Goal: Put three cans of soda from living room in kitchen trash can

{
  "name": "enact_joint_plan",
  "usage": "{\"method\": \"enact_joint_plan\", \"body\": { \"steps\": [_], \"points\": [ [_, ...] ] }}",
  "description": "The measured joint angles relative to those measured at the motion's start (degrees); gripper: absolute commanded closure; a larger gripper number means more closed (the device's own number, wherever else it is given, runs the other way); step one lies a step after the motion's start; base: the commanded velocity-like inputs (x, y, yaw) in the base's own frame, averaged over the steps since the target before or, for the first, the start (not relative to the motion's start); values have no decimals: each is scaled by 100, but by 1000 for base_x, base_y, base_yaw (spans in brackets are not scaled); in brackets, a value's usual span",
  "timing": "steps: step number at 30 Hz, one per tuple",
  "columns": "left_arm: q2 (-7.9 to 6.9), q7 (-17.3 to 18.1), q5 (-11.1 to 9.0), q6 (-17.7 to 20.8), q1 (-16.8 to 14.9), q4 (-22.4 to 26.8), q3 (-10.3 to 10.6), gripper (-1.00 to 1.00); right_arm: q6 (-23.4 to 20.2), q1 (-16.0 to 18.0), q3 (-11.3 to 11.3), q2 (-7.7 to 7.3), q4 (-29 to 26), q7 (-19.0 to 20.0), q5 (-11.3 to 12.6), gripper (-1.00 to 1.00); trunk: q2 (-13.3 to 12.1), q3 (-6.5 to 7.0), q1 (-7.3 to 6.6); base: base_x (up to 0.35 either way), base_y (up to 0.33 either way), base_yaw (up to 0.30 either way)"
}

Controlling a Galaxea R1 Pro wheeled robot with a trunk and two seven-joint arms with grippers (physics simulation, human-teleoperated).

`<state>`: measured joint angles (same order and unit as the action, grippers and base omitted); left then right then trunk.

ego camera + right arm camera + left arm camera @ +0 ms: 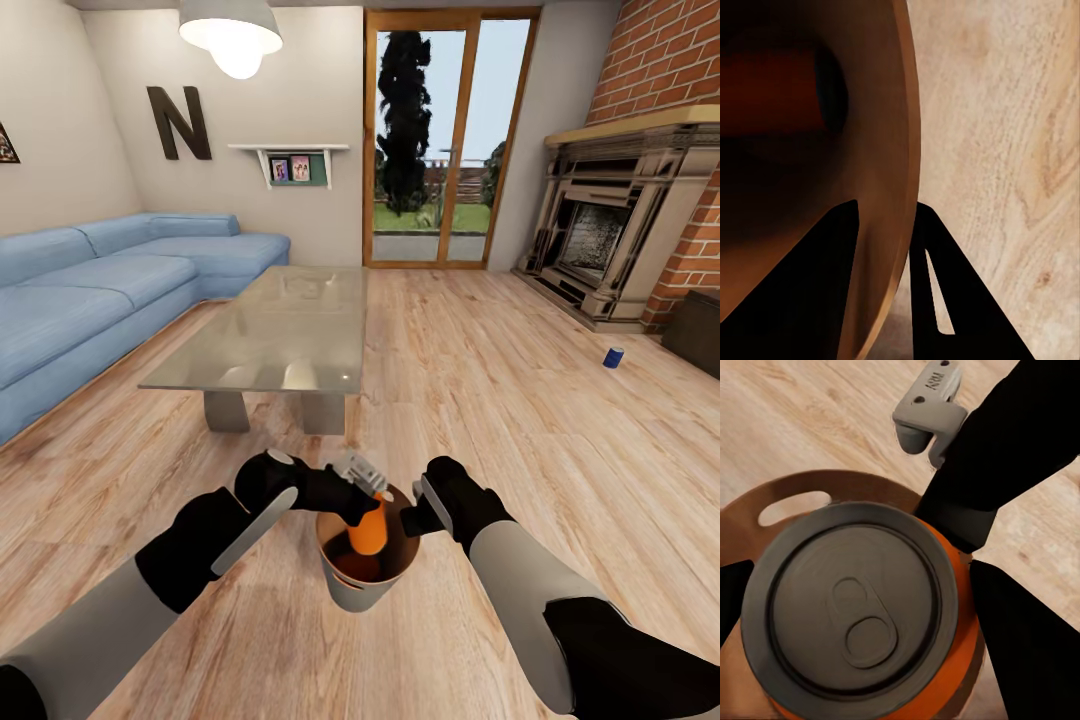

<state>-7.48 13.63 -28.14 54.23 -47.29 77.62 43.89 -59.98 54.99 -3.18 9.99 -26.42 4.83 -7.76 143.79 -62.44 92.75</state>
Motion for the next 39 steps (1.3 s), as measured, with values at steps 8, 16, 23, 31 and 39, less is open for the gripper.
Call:
{"method": "enact_joint_plan", "body": {
  "steps": [8,16,23,31,39],
  "points": [
    [8,7,210,-1,0,-99,105,100,0,0,0,0,-8,-1,-15,100,0,0,0,0,0,0],
    [186,2,251,1,0,-414,447,100,0,9,0,0,-11,-1,-14,100,0,0,0,0,0,0],
    [256,-21,263,-7,0,-555,517,100,0,25,-1,0,-9,-1,-15,100,0,0,0,0,0,0],
    [264,-152,265,-8,0,-579,553,-100,0,26,6,0,-5,-1,-12,100,0,0,0,0,0,0],
    [263,-199,261,-121,0,-577,567,-100,-1,26,6,0,-2,-3,-34,100,0,0,0,0,0,0]
  ]
}}
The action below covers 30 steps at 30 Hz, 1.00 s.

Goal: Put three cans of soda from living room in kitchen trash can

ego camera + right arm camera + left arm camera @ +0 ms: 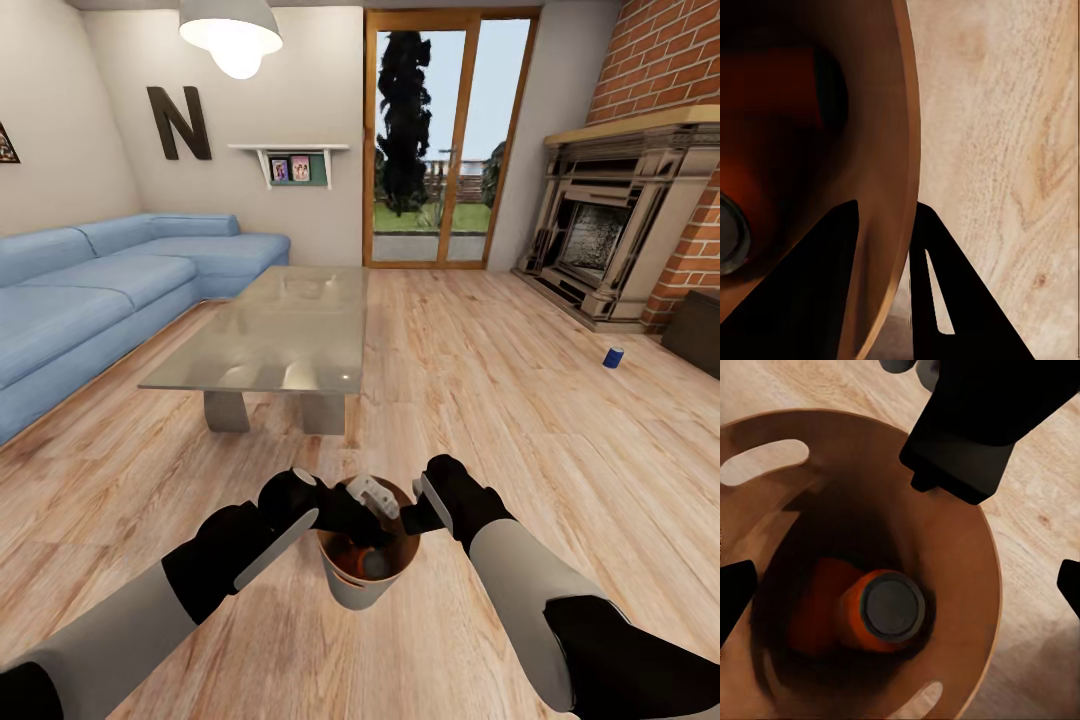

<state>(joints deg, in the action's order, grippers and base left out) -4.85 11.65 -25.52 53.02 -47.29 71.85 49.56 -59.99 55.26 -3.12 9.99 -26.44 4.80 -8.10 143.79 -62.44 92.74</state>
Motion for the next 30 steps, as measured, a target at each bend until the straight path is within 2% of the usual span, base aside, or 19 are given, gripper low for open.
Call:
{"method": "enact_joint_plan", "body": {
  "steps": [4,9,12,13,15,16,18,20,21,23,24,26,28,29,30],
  "points": [
    [-2,5,-22,-51,0,24,-9,-100,1,0,1,0,0,1,9,100,0,0,0,0,0,0],
    [-72,39,-37,-343,6,177,-59,-100,1,0,1,0,0,2,29,100,0,0,0,0,0,0],
    [-205,62,-45,-461,17,447,-84,-100,1,0,-2,0,0,2,-2,100,0,0,0,0,0,0],
    [-271,66,-52,-479,24,542,-88,-100,1,0,-1,0,0,2,2,100,0,0,0,0,0,0],
    [-652,82,-84,-519,54,1025,-133,-100,1,2,1,-3,0,3,27,100,0,0,0,0,0,0],
    [-900,108,-92,-534,91,1330,-235,-100,1,5,3,-8,0,4,42,100,0,0,0,0,0,0],
    [-1030,131,-108,-538,172,1493,-362,-100,1,6,2,-11,0,3,31,100,0,0,0,0,0,0],
    [-1144,161,-110,-543,355,1643,-684,-100,1,8,1,-16,0,0,9,100,0,0,0,0,0,0],
    [-1197,191,-104,-547,483,1699,-986,-100,1,8,1,-19,0,0,3,100,0,0,0,0,0,0],
    [-1246,237,-108,-552,616,1735,-1337,-100,1,8,1,-24,0,1,6,100,0,0,0,0,0,0],
    [-1322,307,-75,-617,827,1763,-1838,-100,1,9,2,-28,0,2,13,100,0,0,0,0,0,0],
    [-1400,332,-79,-751,992,1767,-2191,-100,1,9,2,-30,0,2,15,100,0,0,0,0,0,0],
    [-1495,340,-44,-1300,1428,1675,-2918,-100,1,9,4,-38,4,7,17,100,0,0,0,0,0,0],
    [-1510,342,-48,-1483,1564,1604,-3133,-100,1,9,5,-40,5,8,14,100,0,0,0,0,0,0],
    [-1525,345,-27,-1867,1804,1379,-3514,-100,1,8,9,-47,6,9,17,100,0,-1,1,0,0,0]
  ]
}}
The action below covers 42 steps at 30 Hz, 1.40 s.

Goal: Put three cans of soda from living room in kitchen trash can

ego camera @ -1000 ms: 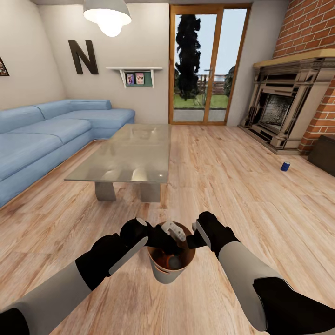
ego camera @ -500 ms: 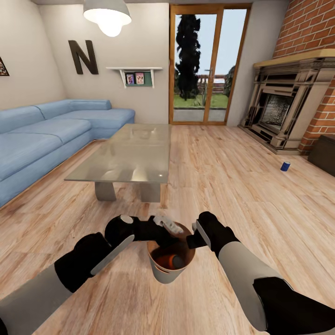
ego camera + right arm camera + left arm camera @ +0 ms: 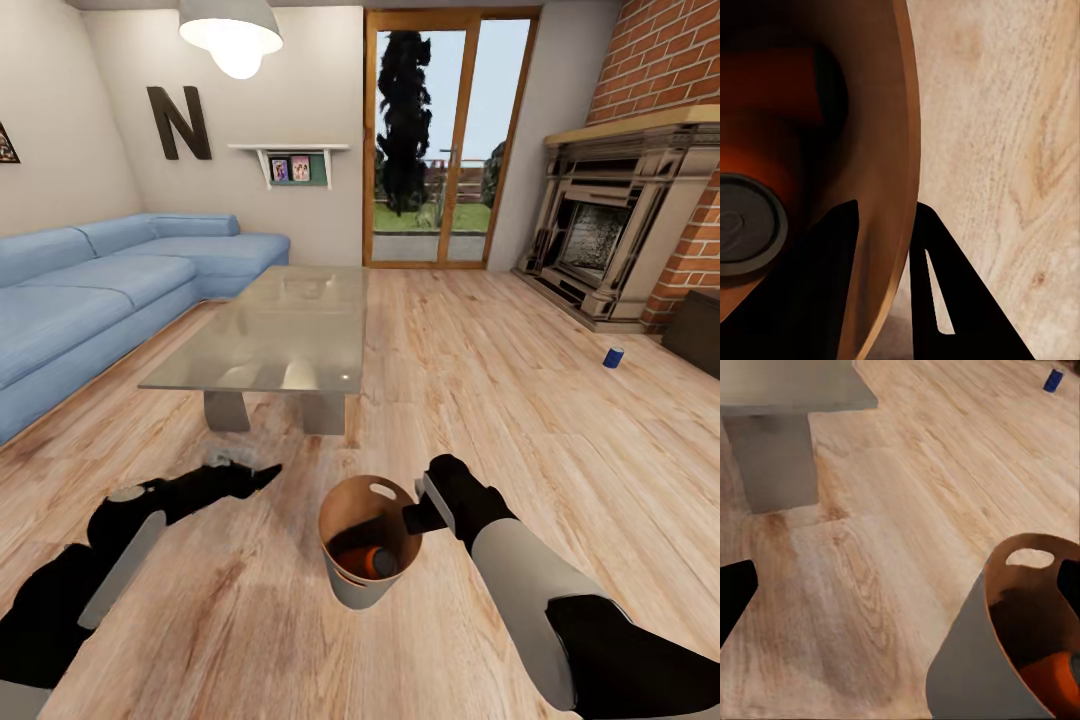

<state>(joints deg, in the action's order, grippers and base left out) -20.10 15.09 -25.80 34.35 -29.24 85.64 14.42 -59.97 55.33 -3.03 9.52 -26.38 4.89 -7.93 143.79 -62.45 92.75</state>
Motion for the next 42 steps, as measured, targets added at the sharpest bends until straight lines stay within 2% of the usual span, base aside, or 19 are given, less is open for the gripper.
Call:
{"method": "enact_joint_plan", "body": {
  "steps": [2,3,5,7,9,11,13,14,16,18,20,22,24,25,26,30,35,39,42],
  "points": [
    [-4,1,-7,-410,204,-367,-317,-100,0,-3,12,-5,3,0,-11,100,0,0,0,0,0,0],
    [-4,-2,6,-821,333,-798,-510,-100,0,-4,33,-9,6,0,-11,100,0,0,0,0,0,0],
    [3,-3,-3,-1243,420,-1385,-642,-100,0,-6,52,-23,8,4,10,100,0,0,0,0,0,0],
    [12,-11,-1,-1994,509,-2530,-781,-100,-2,-10,83,-134,4,17,141,100,0,0,0,0,0,0],
    [20,-45,-4,-2496,540,-3265,-830,-100,-2,-13,84,-258,8,9,92,100,0,0,0,0,0,0],
    [28,-101,-8,-2776,550,-3625,-844,-100,1,-16,73,-373,6,-2,-96,100,0,0,0,0,0,0],
    [39,-244,-2,-3064,563,-3913,-813,-100,2,-18,76,-572,1,18,-62,100,0,1,-1,0,0,0],
    [47,-417,-2,-3241,573,-4086,-681,-100,-3,-35,101,-806,29,80,228,100,0,0,0,0,0,0],
    [49,-490,-4,-3309,576,-4150,-565,-100,-2,-45,100,-1081,-2,105,190,100,0,0,0,0,0,0],
    [49,-519,-4,-3337,577,-4172,-513,-100,5,-49,80,-1268,-11,92,-174,100,0,1,0,0,0,0],
    [49,-545,-7,-3367,578,-4192,-474,-100,37,-58,78,-1465,-16,98,-253,100,0,1,-1,14,0,0],
    [49,-555,-6,-3379,578,-4199,-457,-100,133,-66,85,-1552,-13,113,-145,100,0,1,0,68,-49,0],
    [51,-563,-5,-3394,577,-4208,-436,-100,237,-81,232,-1641,-16,165,176,100,0,1,-1,150,-167,0],
    [52,-566,-6,-3400,577,-4211,-428,-100,286,-142,423,-1664,-13,176,250,100,0,1,0,181,-204,0],
    [53,-567,-5,-3400,577,-4211,-427,-100,295,-174,445,-1667,-7,172,240,100,0,0,0,193,-214,0],
    [51,-569,-5,-3399,578,-4207,-418,-100,329,-267,522,-1663,-11,172,-108,100,0,0,0,207,-218,0],
    [51,-580,-4,-3410,577,-4219,-410,-100,321,-291,568,-1650,-15,194,168,100,0,1,0,204,-230,0],
    [50,-585,-4,-3416,578,-4216,-407,-100,326,-296,560,-1644,-14,176,-10,100,0,0,0,168,-267,0],
    [50,-589,-4,-3422,578,-4214,-406,-100,324,-298,564,-1646,-14,182,39,100,0,0,0,154,-285,0]
  ]
}}
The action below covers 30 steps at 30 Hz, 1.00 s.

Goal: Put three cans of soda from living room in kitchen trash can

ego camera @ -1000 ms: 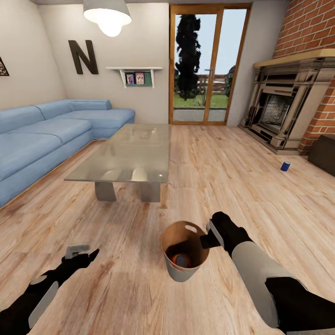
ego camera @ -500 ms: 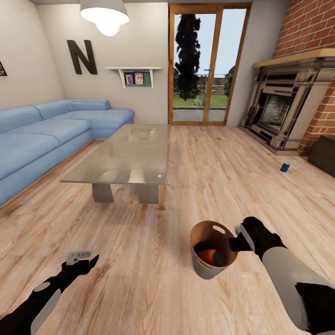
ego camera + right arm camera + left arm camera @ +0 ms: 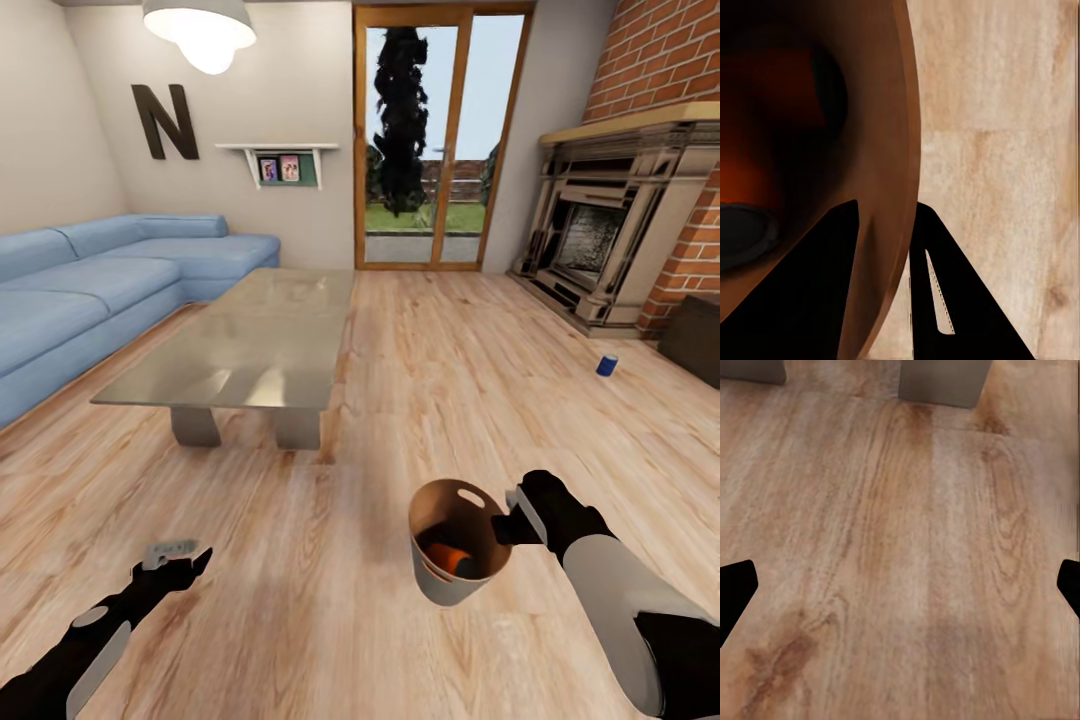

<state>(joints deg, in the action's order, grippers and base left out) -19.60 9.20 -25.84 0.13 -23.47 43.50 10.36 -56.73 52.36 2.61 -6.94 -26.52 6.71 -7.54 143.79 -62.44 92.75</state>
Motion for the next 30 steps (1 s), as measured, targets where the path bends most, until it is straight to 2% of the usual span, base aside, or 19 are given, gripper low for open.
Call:
{"method": "enact_joint_plan", "body": {
  "steps": [3,8,13,18,30],
  "points": [
    [0,-3,0,-2,0,0,1,-100,1,0,4,0,-1,10,63,100,0,0,0,149,-291,0],
    [0,-6,0,-3,0,1,1,-100,6,-3,-2,5,4,3,-24,100,0,0,0,135,-298,0],
    [0,-6,0,-4,0,1,1,-100,-1,-6,0,25,8,12,57,100,0,0,0,121,-303,0],
    [0,-7,0,-4,0,1,1,-100,0,-9,-10,34,5,-2,-16,100,0,0,0,118,-304,0],
    [0,-6,0,-4,0,1,1,-100,-1,-10,-11,51,7,9,27,100,0,0,0,115,-304,-11]
  ]
}}
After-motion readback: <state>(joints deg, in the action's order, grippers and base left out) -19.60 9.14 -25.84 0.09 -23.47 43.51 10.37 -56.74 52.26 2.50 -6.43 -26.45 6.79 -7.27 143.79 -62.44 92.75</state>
